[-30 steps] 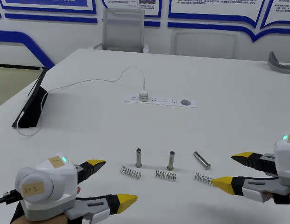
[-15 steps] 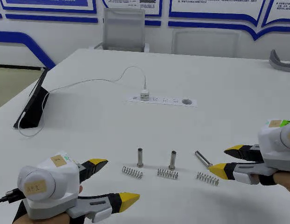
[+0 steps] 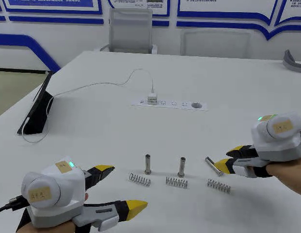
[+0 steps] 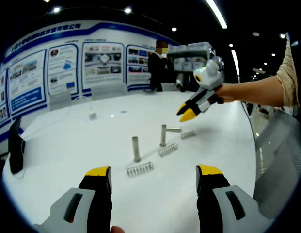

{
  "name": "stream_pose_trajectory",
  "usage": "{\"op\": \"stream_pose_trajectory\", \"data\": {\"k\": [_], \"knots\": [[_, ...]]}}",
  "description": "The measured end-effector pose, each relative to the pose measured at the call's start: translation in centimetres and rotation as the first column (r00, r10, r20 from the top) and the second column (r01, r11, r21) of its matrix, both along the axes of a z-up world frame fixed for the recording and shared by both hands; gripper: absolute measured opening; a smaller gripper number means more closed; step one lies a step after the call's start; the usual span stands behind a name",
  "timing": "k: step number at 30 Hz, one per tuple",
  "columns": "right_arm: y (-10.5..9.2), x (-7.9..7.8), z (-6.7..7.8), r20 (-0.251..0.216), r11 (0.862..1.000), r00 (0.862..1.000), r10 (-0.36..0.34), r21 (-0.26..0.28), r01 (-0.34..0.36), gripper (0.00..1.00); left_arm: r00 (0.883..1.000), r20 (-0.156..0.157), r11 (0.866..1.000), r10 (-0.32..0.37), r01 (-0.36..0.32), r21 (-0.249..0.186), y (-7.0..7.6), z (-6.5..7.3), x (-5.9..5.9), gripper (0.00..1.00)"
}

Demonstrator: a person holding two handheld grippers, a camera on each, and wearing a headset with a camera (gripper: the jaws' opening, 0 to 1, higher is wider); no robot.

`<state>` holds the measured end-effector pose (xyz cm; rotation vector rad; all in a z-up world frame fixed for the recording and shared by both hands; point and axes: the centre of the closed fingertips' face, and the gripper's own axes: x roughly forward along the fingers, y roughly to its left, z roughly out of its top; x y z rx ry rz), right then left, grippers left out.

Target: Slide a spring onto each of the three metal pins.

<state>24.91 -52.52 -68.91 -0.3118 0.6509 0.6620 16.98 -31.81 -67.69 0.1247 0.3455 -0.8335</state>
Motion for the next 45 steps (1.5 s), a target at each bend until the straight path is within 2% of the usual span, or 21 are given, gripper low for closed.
{"op": "stream_pose_trajectory", "data": {"k": [8, 17, 29, 36, 45], "knots": [[0.7, 1.5, -0.8, -0.030, 0.999, 1.000, -0.003, -0.033, 0.002, 0.24, 1.000, -0.002, 1.000, 0.001, -0.001, 0.001, 0.0, 0.0, 0.0, 0.71], [1.2, 2.9, -2.5, -0.076, 0.998, 0.997, -0.013, -0.063, 0.008, 0.20, 1.000, -0.007, 1.000, 0.007, -0.007, 0.002, 0.2, -0.2, 0.1, 0.71], [1.3, 3.5, -4.2, -0.134, 0.996, 0.990, -0.042, -0.080, 0.032, 0.15, 1.000, -0.012, 1.000, 0.019, -0.019, 0.004, 0.6, -0.4, 0.2, 0.71], [1.1, 3.7, -4.6, -0.148, 0.994, 0.987, -0.060, -0.098, 0.045, 0.12, 1.000, -0.015, 1.000, 0.023, -0.023, 0.004, 0.7, -0.6, 0.2, 0.71], [1.1, 3.8, -4.8, -0.181, 0.994, 0.980, -0.086, -0.087, 0.071, 0.11, 1.000, -0.015, 1.000, 0.024, -0.024, -0.001, 0.6, -0.4, 0.4, 0.70]]}}
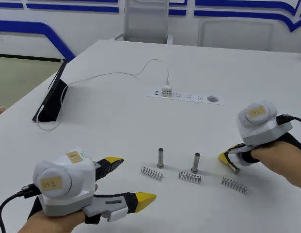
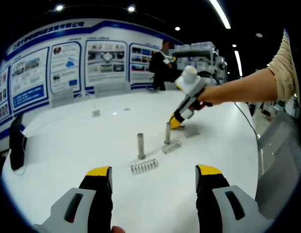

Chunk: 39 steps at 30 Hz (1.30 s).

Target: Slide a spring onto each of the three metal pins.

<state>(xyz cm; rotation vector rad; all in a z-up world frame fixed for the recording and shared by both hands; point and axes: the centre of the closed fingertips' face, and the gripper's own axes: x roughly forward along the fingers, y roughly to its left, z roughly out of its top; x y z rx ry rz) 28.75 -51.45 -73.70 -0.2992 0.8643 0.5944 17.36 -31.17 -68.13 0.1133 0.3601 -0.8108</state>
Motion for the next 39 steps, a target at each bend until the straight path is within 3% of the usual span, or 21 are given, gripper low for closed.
{"op": "stream_pose_trajectory", "data": {"k": [9, 21, 39], "knots": [[0.1, -0.5, 0.2, -0.032, 0.999, 0.998, -0.048, -0.002, 0.048, 0.09, 1.000, 0.001, 1.000, -0.002, 0.002, -0.003, -0.1, 0.1, 0.1, 0.70], [0.4, -1.5, 0.7, -0.014, 0.998, 0.998, -0.061, 0.010, 0.061, 0.09, 1.000, 0.009, 1.000, 0.002, -0.002, -0.004, 0.0, 0.5, 0.2, 0.70], [-0.2, -2.8, 4.1, 0.070, 0.996, 0.995, -0.069, 0.058, 0.065, 0.09, 1.000, 0.023, 1.000, -0.011, 0.012, -0.007, -0.6, 1.2, 0.1, 0.70]]}}
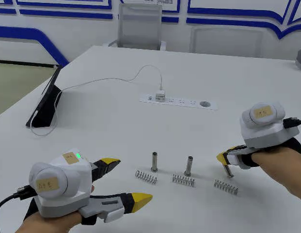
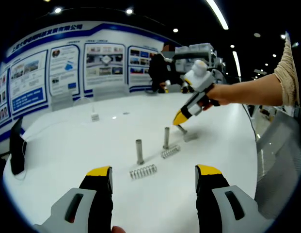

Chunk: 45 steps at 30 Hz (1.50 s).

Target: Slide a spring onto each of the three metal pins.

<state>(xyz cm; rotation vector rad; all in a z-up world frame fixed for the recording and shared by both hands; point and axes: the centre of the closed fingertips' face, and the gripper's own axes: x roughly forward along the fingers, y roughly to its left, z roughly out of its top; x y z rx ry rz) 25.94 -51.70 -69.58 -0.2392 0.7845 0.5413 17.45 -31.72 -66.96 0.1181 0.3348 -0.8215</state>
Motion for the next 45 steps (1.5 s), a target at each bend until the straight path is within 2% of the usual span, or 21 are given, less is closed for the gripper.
{"op": "stream_pose_trajectory", "data": {"k": [21, 45], "knots": [[-0.5, -1.6, 0.9, 0.033, 1.000, 0.999, -0.007, 0.017, 0.007, 0.09, 1.000, 0.015, 1.000, -0.001, 0.001, -0.002, -0.2, 0.6, -0.2, 0.70], [-1.3, -2.9, 0.7, 0.050, 1.000, 0.999, -0.011, 0.029, 0.010, 0.09, 1.000, 0.023, 1.000, -0.012, 0.012, -0.003, -0.6, 0.7, -0.4, 0.70]]}}
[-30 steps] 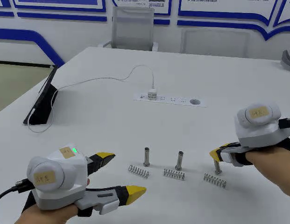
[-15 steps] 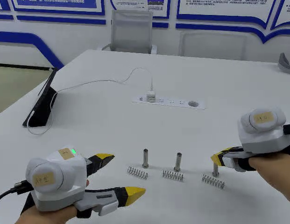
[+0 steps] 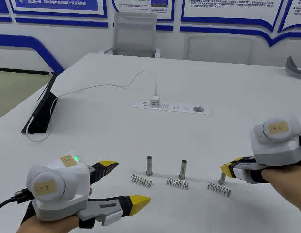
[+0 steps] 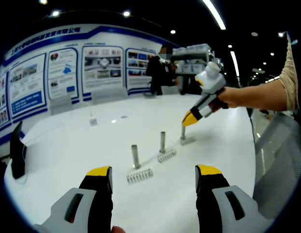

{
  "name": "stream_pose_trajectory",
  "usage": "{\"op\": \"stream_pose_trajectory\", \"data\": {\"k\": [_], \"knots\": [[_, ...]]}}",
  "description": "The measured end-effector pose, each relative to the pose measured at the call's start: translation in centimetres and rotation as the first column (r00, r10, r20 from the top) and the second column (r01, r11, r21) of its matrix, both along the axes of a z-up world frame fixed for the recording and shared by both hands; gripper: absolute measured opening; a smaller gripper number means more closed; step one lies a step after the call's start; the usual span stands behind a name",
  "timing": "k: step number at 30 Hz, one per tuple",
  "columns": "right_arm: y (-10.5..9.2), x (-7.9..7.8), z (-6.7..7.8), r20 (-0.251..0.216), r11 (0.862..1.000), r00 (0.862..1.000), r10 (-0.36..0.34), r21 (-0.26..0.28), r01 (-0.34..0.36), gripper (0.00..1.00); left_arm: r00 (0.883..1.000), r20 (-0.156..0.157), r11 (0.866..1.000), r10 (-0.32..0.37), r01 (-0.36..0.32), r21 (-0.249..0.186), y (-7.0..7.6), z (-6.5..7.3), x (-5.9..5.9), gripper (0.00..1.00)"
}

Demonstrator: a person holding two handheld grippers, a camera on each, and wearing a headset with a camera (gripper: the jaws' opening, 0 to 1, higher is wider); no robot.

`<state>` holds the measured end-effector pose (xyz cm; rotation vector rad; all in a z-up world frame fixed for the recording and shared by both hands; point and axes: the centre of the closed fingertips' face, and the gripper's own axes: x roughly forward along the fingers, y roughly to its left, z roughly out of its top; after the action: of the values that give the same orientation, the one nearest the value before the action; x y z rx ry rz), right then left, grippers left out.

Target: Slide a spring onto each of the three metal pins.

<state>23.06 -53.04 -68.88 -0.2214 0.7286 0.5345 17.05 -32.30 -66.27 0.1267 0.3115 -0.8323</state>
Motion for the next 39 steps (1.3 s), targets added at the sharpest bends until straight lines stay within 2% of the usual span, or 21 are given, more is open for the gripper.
{"op": "stream_pose_trajectory", "data": {"k": [20, 30, 39], "knots": [[0.0, -0.4, 0.2, 0.023, 1.000, 0.999, 0.026, -0.011, -0.026, 0.12, 1.000, 0.000, 1.000, -0.006, 0.006, 0.002, -0.1, 0.0, -0.2, 0.71], [-0.2, -1.1, 1.6, 0.058, 0.999, 0.997, 0.044, 0.001, -0.044, 0.13, 1.000, 0.002, 1.000, -0.012, 0.012, 0.005, -0.3, 0.2, -0.2, 0.71], [-0.5, -2.2, 1.5, 0.065, 0.997, 0.995, 0.072, -0.008, -0.071, 0.13, 1.000, 0.002, 1.000, -0.013, 0.013, 0.003, -0.5, 0.2, -0.2, 0.71]]}}
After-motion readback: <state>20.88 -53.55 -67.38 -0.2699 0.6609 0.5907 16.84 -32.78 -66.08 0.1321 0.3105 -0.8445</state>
